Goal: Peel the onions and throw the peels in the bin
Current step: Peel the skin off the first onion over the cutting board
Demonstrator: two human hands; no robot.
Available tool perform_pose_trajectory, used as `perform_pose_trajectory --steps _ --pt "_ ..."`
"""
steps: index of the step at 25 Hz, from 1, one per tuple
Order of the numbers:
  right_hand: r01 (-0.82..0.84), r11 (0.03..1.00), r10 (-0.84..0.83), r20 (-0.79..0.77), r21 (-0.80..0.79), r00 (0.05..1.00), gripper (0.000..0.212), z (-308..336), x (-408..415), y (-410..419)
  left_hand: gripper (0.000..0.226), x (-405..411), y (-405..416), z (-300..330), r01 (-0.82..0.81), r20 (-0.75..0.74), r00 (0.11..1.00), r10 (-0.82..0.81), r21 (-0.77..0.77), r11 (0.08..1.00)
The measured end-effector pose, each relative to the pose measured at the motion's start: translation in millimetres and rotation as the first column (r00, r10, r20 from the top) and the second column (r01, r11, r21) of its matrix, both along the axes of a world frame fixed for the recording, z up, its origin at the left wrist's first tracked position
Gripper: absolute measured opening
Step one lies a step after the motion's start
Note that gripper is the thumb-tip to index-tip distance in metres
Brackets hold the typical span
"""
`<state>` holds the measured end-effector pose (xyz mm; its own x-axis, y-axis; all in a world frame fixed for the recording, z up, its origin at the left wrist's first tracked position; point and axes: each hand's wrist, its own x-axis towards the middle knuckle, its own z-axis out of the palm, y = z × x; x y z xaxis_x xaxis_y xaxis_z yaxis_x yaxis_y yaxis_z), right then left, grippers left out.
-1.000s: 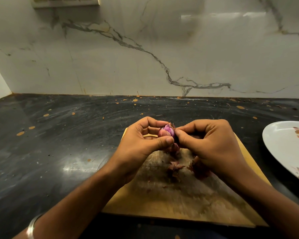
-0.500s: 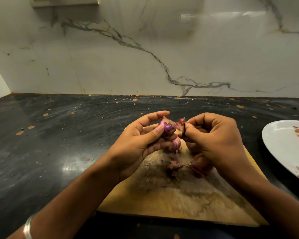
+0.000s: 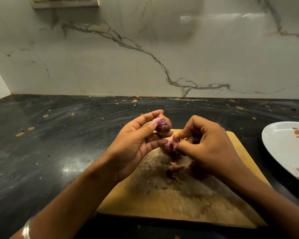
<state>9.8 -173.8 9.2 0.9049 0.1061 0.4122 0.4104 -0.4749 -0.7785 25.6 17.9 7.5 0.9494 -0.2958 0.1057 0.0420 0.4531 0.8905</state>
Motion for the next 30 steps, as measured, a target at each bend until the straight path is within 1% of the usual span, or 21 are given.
perform_pose_trajectory --steps 1,3,4,6,8,10,11,13,17,19,20,24,27,30 --pt "-0.045 0.999 0.045 -0.009 -0.012 0.999 0.006 2 -2 1 0.041 0 0 0 -0.006 0.002 1.000 0.006 0.015 1.000" --pt "-0.105 0.994 0.105 -0.022 0.013 0.994 0.010 6 -6 1 0.042 -1 0 -1 -0.013 0.011 1.000 0.012 0.040 0.999" --pt "-0.100 0.995 0.100 -0.010 0.025 0.995 0.010 6 -6 0 0.041 -1 0 -1 -0.013 0.016 1.000 0.012 0.046 0.999" --pt "-0.033 0.997 0.031 0.036 0.065 0.999 0.007 7 -5 -1 0.041 -1 -1 -1 -0.014 0.033 0.999 0.012 0.053 0.998" --pt "0.001 0.989 -0.007 0.039 0.150 0.999 0.004 9 -4 -2 0.041 -2 -3 -3 -0.009 0.053 0.999 0.006 0.069 0.998" --pt "-0.025 0.976 0.025 0.004 0.218 1.000 0.020 10 -5 -2 0.042 -4 -5 -4 -0.001 0.077 0.997 -0.006 0.100 0.995" --pt "-0.041 0.974 0.043 -0.005 0.224 0.999 0.025 11 -6 -1 0.041 -5 -7 -4 -0.001 0.092 0.996 -0.010 0.122 0.993" --pt "-0.058 0.974 0.061 -0.010 0.218 0.998 0.029 12 -8 0 0.040 -7 -8 -5 -0.018 0.118 0.993 -0.001 0.161 0.987" --pt "-0.067 0.987 0.067 0.000 0.149 0.998 0.012 10 -5 -3 0.040 -7 -7 -5 -0.057 0.129 0.991 0.032 0.197 0.979" --pt "-0.072 0.987 0.072 0.006 0.144 0.997 0.008 9 -5 -4 0.040 -7 -7 -6 -0.058 0.116 0.993 0.036 0.187 0.981" --pt "-0.073 0.986 0.073 0.008 0.153 0.997 0.007 9 -4 -4 0.040 -6 -7 -6 -0.060 0.117 0.992 0.038 0.188 0.980" --pt "-0.059 0.988 0.055 0.035 0.139 0.998 0.007 5 -1 -4 0.041 -5 -6 -9 -0.137 0.186 0.979 0.088 0.274 0.952" --pt "-0.051 0.986 0.044 0.046 0.161 0.998 0.005 2 -1 -4 0.040 -8 -9 -11 -0.154 0.217 0.972 0.094 0.280 0.947" --pt "-0.029 0.986 0.017 0.074 0.163 0.997 0.007 -1 0 -3 0.039 -9 -11 -10 -0.138 0.212 0.974 0.082 0.268 0.953"
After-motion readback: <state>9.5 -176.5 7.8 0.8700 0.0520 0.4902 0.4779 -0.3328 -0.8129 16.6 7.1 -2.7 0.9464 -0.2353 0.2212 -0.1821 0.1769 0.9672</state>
